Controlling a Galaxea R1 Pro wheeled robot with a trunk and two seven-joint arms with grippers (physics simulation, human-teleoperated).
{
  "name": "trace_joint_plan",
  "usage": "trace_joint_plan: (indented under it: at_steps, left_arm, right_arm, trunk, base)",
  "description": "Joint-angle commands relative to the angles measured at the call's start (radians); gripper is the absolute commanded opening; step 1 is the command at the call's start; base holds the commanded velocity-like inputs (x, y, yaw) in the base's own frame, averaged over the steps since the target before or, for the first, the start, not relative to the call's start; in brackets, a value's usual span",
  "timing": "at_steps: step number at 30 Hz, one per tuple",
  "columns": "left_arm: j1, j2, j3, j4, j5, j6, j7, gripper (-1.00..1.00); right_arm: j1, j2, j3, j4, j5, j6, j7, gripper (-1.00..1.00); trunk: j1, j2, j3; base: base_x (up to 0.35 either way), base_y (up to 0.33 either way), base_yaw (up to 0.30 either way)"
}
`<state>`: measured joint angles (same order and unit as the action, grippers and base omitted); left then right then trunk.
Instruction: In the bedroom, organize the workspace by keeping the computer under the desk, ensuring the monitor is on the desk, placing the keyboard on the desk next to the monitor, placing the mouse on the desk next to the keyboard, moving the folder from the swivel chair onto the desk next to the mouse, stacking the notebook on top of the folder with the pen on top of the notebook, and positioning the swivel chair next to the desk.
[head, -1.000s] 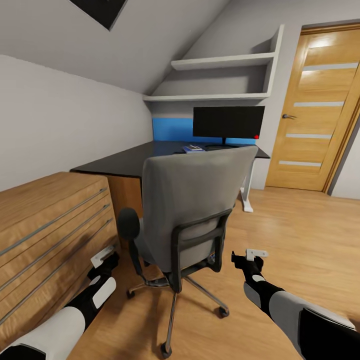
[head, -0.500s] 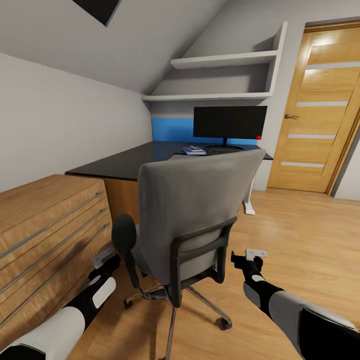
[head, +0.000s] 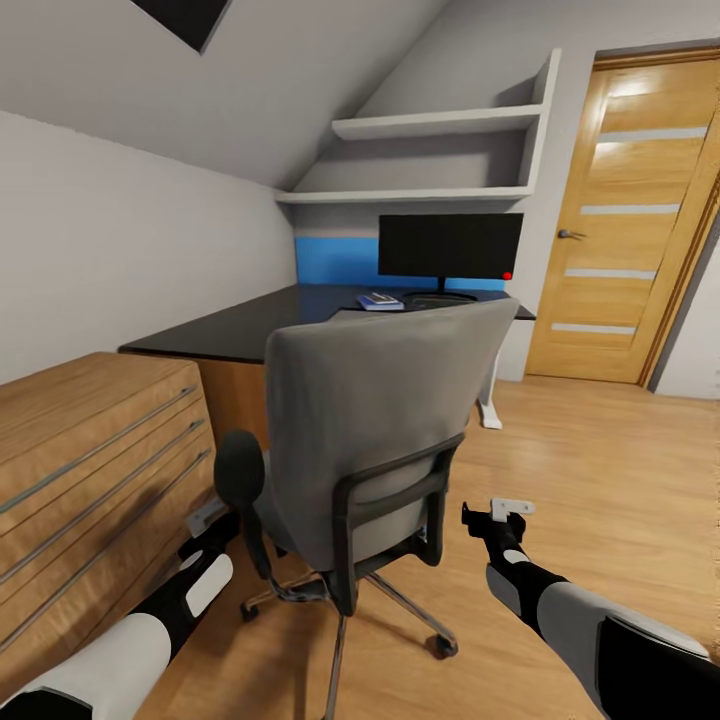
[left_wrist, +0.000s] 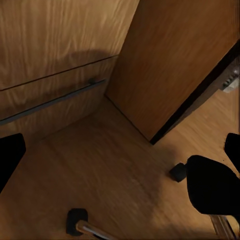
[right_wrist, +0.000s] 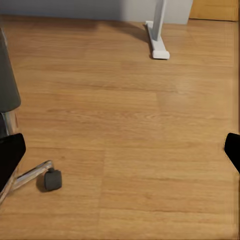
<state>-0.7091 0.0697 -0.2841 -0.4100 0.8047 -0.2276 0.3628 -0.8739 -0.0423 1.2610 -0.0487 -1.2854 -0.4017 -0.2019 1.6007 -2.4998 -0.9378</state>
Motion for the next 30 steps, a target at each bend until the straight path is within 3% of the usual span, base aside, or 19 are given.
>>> trace_joint_plan:
  at_steps: [1, 11, 19, 30]
  left_arm:
    - [-0.001, 0.001, -0.009, -0.001, 0.009, -0.004, 0.006, 1.0]
    - [-0.001, 0.0, -0.01, -0.001, 0.007, -0.004, 0.004, 1.0]
    - [-0.001, -0.001, -0.011, -0.001, 0.005, -0.004, 0.003, 1.0]
    - [-0.001, -0.003, -0.016, -0.001, 0.0, -0.003, 0.0, 1.0]
  right_arm:
    - [0.0, -0.001, 0.008, -0.003, -0.005, 0.0, -0.008, 1.0]
    - [0.001, 0.001, 0.01, -0.003, -0.001, -0.003, -0.007, 1.0]
    - [0.002, 0.003, 0.011, -0.003, 0.073, -0.021, -0.007, 1.0]
    - [0.003, 0.003, 0.012, -0.004, 0.083, -0.022, -0.007, 1.0]
  trunk:
    - [0.0, 0.0, 0.0]
    - [0.0, 0.0, 0.006]
    - [0.0, 0.0, 0.01]
    - [0.0, 0.0, 0.014]
  base:
    - [0.0, 0.0, -0.137]
    - [0.0, 0.0, -0.149]
    - [0.0, 0.0, -0.091]
    - [0.0, 0.0, -0.102]
